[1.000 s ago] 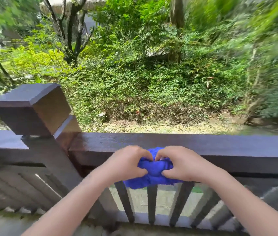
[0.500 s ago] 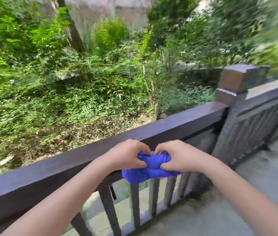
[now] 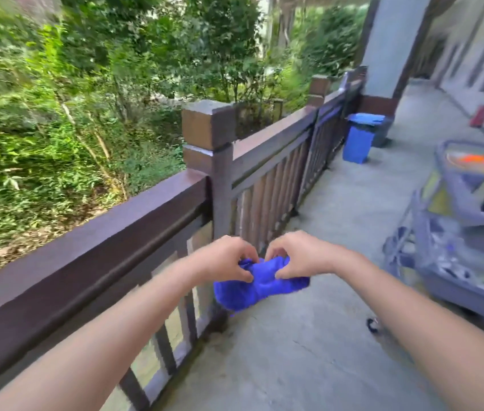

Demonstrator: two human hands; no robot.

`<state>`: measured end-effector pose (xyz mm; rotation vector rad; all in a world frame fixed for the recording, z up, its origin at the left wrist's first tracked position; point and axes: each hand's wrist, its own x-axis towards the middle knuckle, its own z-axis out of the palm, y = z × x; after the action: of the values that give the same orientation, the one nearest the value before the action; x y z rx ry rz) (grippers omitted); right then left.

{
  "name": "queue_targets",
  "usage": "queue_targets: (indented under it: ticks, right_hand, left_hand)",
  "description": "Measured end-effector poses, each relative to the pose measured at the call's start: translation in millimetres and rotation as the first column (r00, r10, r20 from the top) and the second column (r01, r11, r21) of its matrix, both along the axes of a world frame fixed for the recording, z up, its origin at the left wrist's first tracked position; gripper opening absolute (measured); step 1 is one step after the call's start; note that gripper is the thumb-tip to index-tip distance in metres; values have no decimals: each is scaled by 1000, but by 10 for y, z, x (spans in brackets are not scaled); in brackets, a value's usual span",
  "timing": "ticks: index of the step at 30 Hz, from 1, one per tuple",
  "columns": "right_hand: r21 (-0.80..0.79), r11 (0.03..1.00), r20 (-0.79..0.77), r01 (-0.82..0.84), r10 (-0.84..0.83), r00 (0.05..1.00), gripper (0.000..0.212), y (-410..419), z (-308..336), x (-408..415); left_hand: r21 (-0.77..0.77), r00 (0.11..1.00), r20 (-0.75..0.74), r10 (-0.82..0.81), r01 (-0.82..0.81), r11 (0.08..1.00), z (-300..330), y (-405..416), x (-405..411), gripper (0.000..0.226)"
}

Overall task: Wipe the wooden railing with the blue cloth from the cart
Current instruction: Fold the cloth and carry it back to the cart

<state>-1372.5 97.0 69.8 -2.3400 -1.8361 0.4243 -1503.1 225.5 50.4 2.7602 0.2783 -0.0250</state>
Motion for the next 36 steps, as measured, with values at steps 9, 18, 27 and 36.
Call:
queue_targets:
  ticks: [9,18,27,36]
  right_hand:
    - [50,959,24,281,-282,959,31,460,-148,1235]
    - [26,829,-68,559,-556,828,25,786,-51,2238]
    - [2,750,-44,662,-661,749,27,812,-138,3549]
    - [33,750,-67,661,-658,750,29,1095,-18,5562]
  left_hand:
    - [17,983,-13,-181,181,983,-22,698,1614,29]
    - [14,922,-63,-382,383,924,119,1174,3070,24]
    - [-43,867,-74,-494,492,870,-4,1242,4618,24]
    - [20,874,-97,-476,480,877,175,1519,6553,24]
